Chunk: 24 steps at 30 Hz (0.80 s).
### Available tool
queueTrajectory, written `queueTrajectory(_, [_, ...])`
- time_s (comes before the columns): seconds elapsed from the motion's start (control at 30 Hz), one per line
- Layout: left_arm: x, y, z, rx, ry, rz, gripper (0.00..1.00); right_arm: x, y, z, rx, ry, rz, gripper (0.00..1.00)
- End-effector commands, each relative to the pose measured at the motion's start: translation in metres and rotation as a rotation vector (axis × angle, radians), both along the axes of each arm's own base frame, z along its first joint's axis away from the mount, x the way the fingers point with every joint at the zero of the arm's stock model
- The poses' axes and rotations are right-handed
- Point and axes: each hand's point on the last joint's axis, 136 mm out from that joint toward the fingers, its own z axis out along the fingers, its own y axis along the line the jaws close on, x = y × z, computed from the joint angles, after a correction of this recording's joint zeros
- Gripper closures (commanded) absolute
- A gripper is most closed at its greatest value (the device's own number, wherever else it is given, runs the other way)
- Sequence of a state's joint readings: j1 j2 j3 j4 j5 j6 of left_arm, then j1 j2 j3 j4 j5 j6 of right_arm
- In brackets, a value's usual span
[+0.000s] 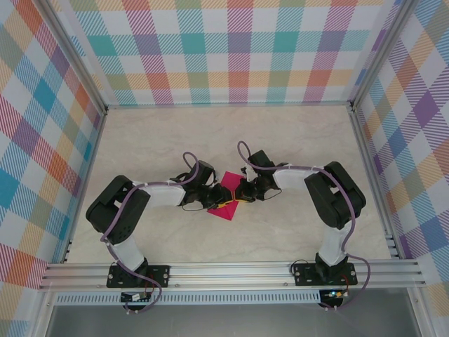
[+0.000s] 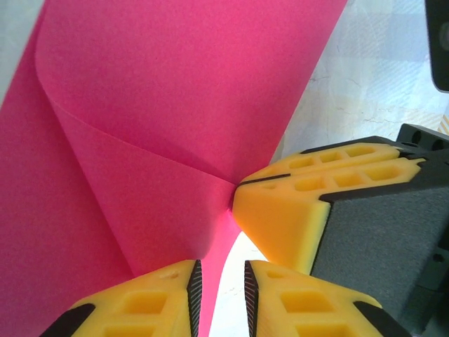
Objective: Fold a paper plane with a square sheet of paper (pick it up from the middle)
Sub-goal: Fold the triangle a second time at the center of the table.
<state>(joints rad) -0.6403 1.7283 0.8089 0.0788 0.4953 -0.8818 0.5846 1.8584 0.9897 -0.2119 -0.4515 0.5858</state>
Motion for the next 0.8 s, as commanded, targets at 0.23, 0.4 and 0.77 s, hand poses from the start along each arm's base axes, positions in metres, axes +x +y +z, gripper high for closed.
queueTrajectory(0.23, [-0.001,0.000,-0.004,0.039,0.001,-0.008,0.76,0.003,0.000,-0.007,-0.036,0.001,0.012,0.92])
queueTrajectory(0.4, [0.000,0.003,-0.006,0.058,0.001,-0.005,0.76,0.003,0.000,-0.008,-0.041,0.002,0.012,0.91])
queueTrajectory(0.77, [-0.002,0.007,-0.013,0.088,0.017,0.000,0.77,0.004,0.000,-0.008,-0.047,0.005,0.010,0.90])
